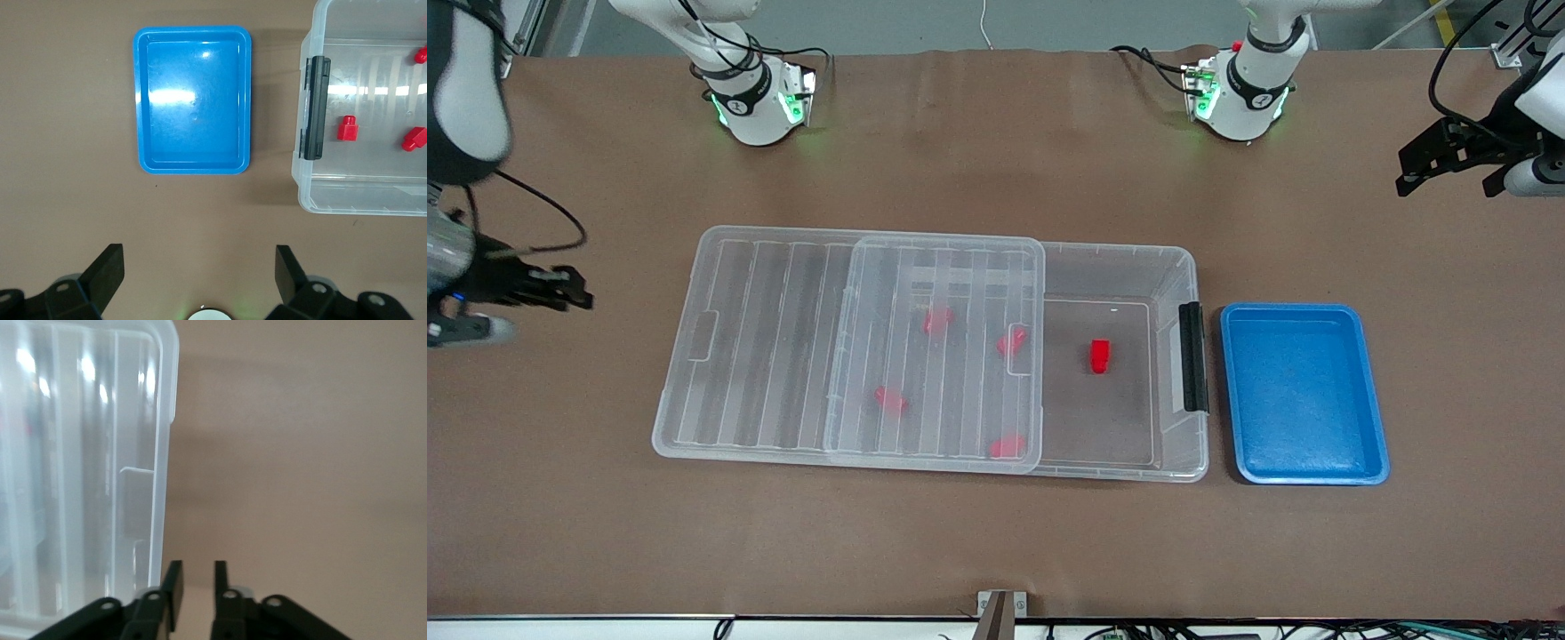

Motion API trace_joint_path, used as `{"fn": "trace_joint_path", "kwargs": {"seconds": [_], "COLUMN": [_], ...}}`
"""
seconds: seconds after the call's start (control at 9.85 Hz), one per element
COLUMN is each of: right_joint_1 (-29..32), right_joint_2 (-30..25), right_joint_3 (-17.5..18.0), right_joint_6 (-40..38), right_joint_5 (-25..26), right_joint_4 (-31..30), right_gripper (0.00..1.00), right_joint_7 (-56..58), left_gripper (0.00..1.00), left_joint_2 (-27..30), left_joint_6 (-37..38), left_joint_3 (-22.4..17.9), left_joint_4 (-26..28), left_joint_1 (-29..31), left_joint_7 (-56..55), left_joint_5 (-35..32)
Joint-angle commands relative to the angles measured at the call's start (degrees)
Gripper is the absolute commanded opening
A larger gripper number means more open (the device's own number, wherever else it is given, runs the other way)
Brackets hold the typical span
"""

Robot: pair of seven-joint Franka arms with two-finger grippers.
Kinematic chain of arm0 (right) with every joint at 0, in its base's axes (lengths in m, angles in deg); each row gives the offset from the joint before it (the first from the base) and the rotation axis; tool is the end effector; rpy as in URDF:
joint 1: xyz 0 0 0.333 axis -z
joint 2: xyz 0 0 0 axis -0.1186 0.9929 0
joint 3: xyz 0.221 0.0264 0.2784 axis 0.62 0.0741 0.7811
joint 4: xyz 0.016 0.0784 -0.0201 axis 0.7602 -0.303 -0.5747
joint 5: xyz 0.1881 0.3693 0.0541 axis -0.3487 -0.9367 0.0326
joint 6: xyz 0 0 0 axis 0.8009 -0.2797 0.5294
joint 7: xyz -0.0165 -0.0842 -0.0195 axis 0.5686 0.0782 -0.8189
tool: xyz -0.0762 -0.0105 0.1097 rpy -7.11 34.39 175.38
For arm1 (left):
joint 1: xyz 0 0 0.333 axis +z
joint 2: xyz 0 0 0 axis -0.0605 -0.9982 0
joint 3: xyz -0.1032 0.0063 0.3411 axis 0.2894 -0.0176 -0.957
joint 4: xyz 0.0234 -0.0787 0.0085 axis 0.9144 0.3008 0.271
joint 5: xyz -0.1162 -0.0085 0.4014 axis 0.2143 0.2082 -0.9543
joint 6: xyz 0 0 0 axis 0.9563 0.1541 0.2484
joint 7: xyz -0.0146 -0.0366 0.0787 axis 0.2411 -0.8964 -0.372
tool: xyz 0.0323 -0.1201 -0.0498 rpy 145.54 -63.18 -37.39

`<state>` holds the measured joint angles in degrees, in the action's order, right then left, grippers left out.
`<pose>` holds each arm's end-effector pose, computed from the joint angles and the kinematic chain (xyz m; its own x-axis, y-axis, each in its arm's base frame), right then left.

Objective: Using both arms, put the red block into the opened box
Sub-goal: 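Push the box base back under the lid with the right gripper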

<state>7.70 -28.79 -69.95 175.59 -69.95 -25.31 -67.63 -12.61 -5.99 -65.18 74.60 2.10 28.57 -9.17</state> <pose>0.6252 -0.0350 0.4632 0.9888 0.0941 -0.1158 0.0878 -0.9944 -0.0588 0.5387 -0.0515 0.6841 0.9990 -0.0417 -0.0126 -0.0419 -0.9991 -0.0114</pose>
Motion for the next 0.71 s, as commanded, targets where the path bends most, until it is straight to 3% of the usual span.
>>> {"fn": "trace_joint_path", "kwargs": {"seconds": [0.0,0.1,0.61], "right_joint_1": [-2.46,-3.43,-6.16], "right_joint_2": [-0.71,-0.62,0.79], "right_joint_3": [-0.1,-0.1,0.33], "right_joint_6": [10.99,14.97,15.1], "right_joint_5": [-0.38,-0.38,-6.53], "right_joint_4": [-11.42,-14.25,-15.51], "right_gripper": [0.0,0.0,0.0], "right_joint_7": [1.26,1.17,0.91], "left_gripper": [1.0,1.0,1.0], "left_joint_2": [-0.55,-0.55,-0.73], "left_joint_6": [-0.48,-0.48,-0.48], "left_joint_3": [-0.21,-0.21,-0.21], "left_joint_4": [1.38,1.3,1.3], "left_joint_1": [0.05,0.05,-0.03], "left_joint_7": [0.8,0.8,0.45], "left_joint_5": [0.67,0.68,0.68]}}
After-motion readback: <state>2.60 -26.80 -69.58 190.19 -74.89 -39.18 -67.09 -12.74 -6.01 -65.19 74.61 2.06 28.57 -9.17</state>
